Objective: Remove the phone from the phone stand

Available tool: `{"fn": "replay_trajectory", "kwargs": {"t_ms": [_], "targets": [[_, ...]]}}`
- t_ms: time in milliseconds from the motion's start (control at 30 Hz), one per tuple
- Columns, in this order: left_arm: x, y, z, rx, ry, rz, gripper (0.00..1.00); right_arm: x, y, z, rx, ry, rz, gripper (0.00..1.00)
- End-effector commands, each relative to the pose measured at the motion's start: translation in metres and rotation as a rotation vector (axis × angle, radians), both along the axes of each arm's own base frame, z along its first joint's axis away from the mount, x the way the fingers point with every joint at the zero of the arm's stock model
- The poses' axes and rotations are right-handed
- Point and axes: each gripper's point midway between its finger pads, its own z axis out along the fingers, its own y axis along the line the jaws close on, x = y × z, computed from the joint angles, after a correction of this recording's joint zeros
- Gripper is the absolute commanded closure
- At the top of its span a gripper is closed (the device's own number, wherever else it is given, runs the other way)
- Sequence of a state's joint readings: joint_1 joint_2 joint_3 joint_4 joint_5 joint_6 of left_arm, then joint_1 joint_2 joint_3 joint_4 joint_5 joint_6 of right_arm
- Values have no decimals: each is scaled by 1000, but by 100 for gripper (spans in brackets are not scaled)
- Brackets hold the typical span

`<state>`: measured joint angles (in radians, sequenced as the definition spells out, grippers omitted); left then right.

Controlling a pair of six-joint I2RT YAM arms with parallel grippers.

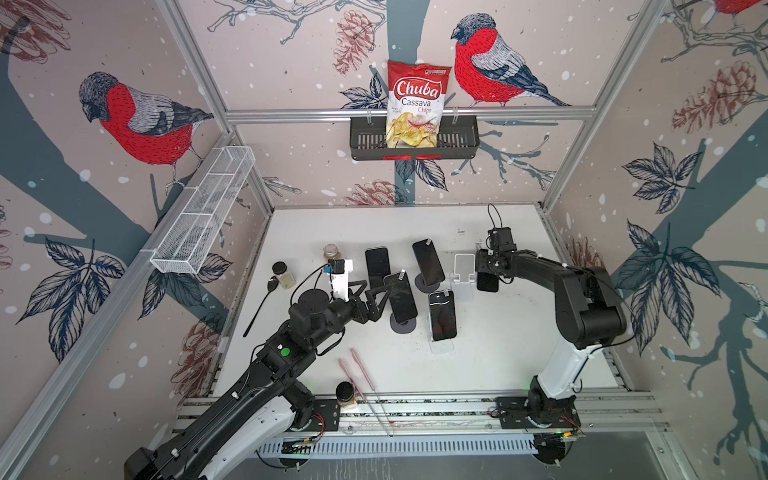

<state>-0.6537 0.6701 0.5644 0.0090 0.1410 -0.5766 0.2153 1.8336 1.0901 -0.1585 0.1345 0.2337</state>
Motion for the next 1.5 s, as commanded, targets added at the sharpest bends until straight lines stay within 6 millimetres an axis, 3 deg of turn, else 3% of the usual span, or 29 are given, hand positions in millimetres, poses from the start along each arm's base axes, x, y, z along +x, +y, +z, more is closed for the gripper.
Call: {"fn": "replay_trajectory", "kwargs": {"t_ms": [0, 1000, 1467], "targets": [[1, 2, 5, -10, -12, 13, 3, 8, 4, 0, 10, -14, 18, 37], [-4, 2, 9, 18, -18, -7, 3, 35, 6, -35, -38, 59, 15, 34], [-1, 3, -3, 54, 18, 3, 3, 42, 8, -45, -54, 98, 20, 31]]}}
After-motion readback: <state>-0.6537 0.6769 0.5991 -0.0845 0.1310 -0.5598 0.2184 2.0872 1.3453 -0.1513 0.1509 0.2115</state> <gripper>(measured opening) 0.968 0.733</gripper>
